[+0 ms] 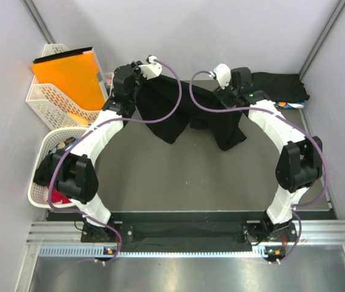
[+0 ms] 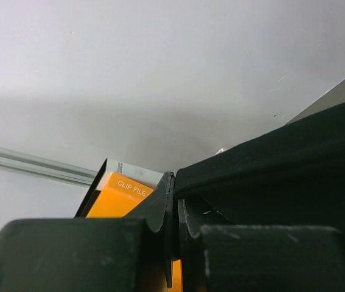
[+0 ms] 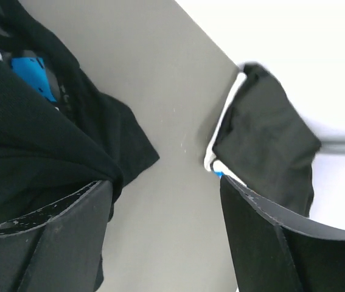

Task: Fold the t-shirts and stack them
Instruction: Flatten out the tshirt

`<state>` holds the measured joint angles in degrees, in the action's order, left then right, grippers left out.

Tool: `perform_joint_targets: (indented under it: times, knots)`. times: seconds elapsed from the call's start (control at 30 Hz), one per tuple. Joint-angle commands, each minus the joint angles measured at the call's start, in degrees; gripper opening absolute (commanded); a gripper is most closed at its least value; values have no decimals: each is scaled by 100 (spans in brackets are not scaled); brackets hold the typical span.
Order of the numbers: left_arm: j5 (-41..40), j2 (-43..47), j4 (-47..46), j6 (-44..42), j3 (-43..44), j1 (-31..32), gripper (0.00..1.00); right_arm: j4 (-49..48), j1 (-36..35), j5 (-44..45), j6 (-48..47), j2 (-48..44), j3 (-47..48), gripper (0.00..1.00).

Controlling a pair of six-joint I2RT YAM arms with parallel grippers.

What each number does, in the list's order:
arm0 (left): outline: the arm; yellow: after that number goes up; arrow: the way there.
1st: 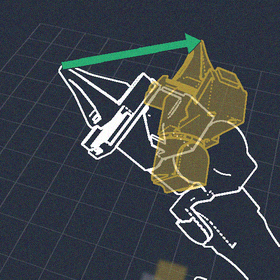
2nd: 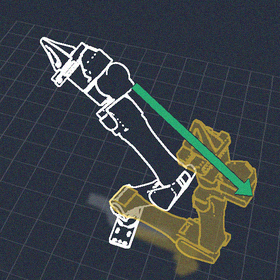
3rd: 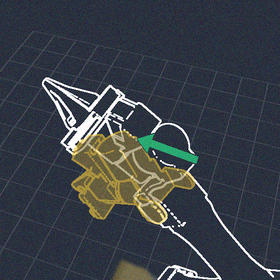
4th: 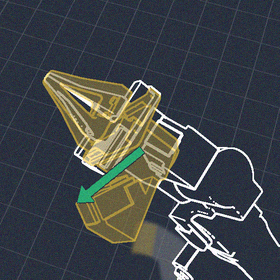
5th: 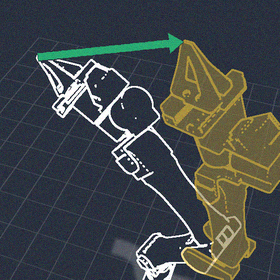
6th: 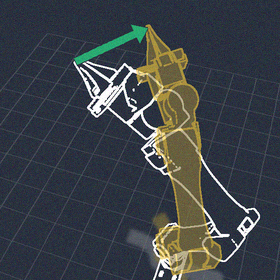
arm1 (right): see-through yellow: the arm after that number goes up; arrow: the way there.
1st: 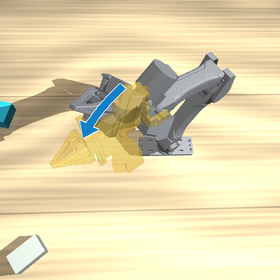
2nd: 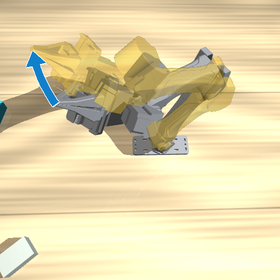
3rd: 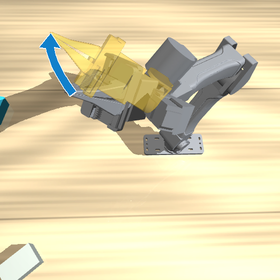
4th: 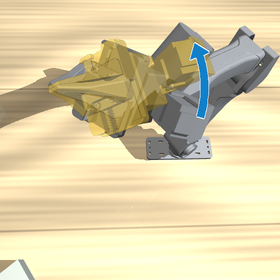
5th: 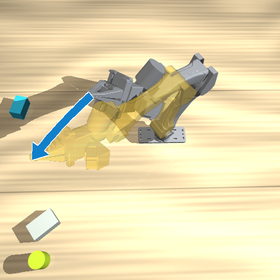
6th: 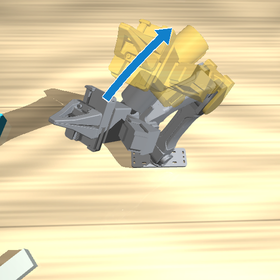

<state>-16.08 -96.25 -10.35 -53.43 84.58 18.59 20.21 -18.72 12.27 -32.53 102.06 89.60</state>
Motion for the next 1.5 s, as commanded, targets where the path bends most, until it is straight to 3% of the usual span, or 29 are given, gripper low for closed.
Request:
perform_joint_targets:
  times: [0.0,0.1,0.27,0.4,0.43,0.47,0.57,0.6,0.67,0.73,0.87,0.93,1.07,1.23,1.33,1.37,1.47]
  knots:
    - [-326,370,-512,-98,-2,-31,0,-381,238,-137,-358,-3,506,70]
    - [-335,405,-477,-89,-2,22,0,-1427,237,1238,-1052,331,427,68]
    - [-379,501,-459,-89,-125,83,0,-1880,527,1268,-1149,560,610,66]
    - [-379,607,-433,-106,-222,83,0,-2977,536,2618,-1834,1052,628,68]
    - [-379,642,-433,-115,-257,83,0,-3161,554,2796,-1983,1201,707,70]
    - [-379,668,-433,-115,-275,83,0,-2737,597,2842,-1793,1228,856,81]
    - [-379,713,-433,-80,-310,92,0,516,930,64,-502,1246,2138,88]
    - [-379,730,-424,-80,-327,101,0,806,949,-953,-326,1237,2253,89]
    - [-388,739,-433,-71,-336,110,0,1517,845,-1532,-376,1246,2404,90]
    - [-396,756,-424,-71,-345,119,0,1583,695,-1474,-298,1133,2247,91]
    - [-388,774,-389,-53,-389,127,0,2249,800,-2684,-332,991,2298,90]
    - [-379,800,-380,-10,-407,127,0,2067,826,-2328,-79,1043,2263,90]
    - [-388,800,-327,17,-398,162,0,935,844,-194,100,1210,2114,87]
    - [-396,818,-284,17,-416,180,0,1966,1037,-1542,-60,1290,2604,86]
    - [-423,827,-266,17,-433,180,0,2888,1028,-2849,-51,1185,2825,84]
    - [-431,836,-266,-1,-442,180,0,3066,1028,-3523,-51,1124,2800,83]
    - [-423,836,-283,-27,-486,180,0,3253,897,-4309,291,808,2283,80]
